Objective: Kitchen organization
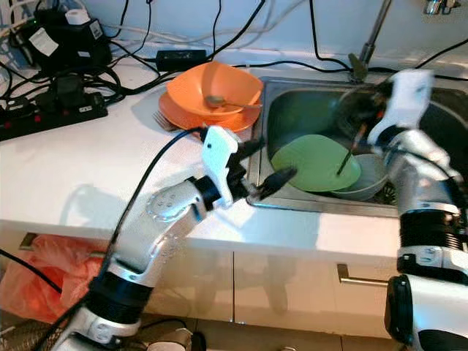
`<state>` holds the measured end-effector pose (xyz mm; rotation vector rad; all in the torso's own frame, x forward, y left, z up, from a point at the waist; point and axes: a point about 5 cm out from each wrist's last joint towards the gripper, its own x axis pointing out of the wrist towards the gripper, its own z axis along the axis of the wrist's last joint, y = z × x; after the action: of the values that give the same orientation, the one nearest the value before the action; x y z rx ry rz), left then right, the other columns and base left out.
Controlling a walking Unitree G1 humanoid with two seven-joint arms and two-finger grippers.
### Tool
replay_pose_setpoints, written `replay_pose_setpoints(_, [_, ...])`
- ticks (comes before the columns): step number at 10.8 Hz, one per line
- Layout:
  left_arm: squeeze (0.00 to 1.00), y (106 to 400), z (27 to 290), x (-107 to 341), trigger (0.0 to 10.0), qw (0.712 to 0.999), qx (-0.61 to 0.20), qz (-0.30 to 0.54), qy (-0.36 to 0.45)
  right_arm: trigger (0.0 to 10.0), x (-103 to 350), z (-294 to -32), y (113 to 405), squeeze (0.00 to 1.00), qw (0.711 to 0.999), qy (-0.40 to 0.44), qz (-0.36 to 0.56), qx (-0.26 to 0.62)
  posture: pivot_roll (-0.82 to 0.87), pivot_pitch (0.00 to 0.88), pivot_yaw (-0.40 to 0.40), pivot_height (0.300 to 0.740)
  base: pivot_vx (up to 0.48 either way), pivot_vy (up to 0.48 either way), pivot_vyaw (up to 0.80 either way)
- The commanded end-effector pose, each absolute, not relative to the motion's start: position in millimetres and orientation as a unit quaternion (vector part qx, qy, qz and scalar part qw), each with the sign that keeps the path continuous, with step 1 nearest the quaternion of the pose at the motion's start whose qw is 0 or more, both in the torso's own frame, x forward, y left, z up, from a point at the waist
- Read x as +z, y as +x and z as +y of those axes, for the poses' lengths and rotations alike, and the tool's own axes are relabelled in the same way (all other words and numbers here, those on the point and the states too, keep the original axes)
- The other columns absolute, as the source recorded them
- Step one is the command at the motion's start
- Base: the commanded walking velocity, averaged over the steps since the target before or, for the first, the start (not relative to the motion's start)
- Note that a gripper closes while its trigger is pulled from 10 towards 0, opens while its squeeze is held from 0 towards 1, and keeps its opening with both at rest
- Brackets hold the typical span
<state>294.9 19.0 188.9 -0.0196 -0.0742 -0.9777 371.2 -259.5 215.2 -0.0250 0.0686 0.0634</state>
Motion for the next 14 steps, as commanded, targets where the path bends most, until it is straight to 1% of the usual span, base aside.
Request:
replay_pose_setpoints(1, [1.0,292,17,194,10.0,0.871,-0.49,-0.036,0.011,0.0,208,-258,373,0.0,0.997,-0.043,0.045,0.051,0.09,0.046,0.03,0.74,0.0,0.0,0.0])
replay_pose_setpoints(2, [1.0,292,17,192,10.0,0.868,-0.495,-0.031,0.024,0.0,200,-254,374,0.0,0.995,-0.053,0.058,0.065,0.09,0.041,0.036,0.74,0.0,0.0,0.0])
replay_pose_setpoints(3, [1.0,291,17,191,10.0,0.865,-0.5,-0.025,0.034,1.5,192,-248,376,0.0,0.991,-0.075,0.069,0.084,0.1,0.036,0.043,0.74,0.0,0.0,0.0])
replay_pose_setpoints(4, [1.0,288,17,190,10.0,0.858,-0.511,-0.018,0.049,4.3,185,-243,379,0.0,0.988,-0.093,0.077,0.1,0.11,0.029,0.051,0.74,0.0,0.0,0.0])
replay_pose_setpoints(5, [1.0,286,18,189,10.0,0.851,-0.522,-0.014,0.054,10.0,183,-237,381,0.86,0.986,-0.097,0.077,0.113,0.12,0.027,0.056,0.74,0.0,0.0,0.0])
replay_pose_setpoints(6, [0.5,286,20,189,10.0,0.851,-0.522,-0.012,0.059,10.0,184,-230,383,1.0,0.985,-0.097,0.073,0.126,0.12,0.026,0.059,0.74,0.0,0.0,0.0])
replay_pose_setpoints(7, [0.0,287,22,189,10.0,0.852,-0.519,-0.009,0.067,10.0,182,-225,384,1.0,0.984,-0.093,0.071,0.135,0.12,0.024,0.061,0.74,0.0,0.0,0.0])
replay_pose_setpoints(10, [0.0,291,24,189,10.0,0.858,-0.509,-0.007,0.075,10.0,189,-217,385,1.0,0.985,-0.071,0.055,0.148,0.12,0.024,0.056,0.74,0.0,0.0,0.0])
replay_pose_setpoints(12, [0.0,297,30,188,10.0,0.873,-0.482,0.0,0.075,10.0,201,-214,386,1.0,0.986,-0.053,0.034,0.157,0.12,0.023,0.054,0.74,0.0,0.0,0.0])
replay_pose_setpoints(13, [0.0,303,37,186,10.0,0.888,-0.453,0.008,0.076,10.0,209,-213,383,1.0,0.985,-0.04,0.02,0.168,0.12,0.022,0.054,0.74,0.0,0.0,0.0])
replay_pose_setpoints(14, [0.0,307,41,185,10.0,0.896,-0.438,0.014,0.078,10.0,211,-214,381,1.0,0.984,-0.036,0.016,0.171,0.12,0.022,0.053,0.74,0.0,0.0,0.0])
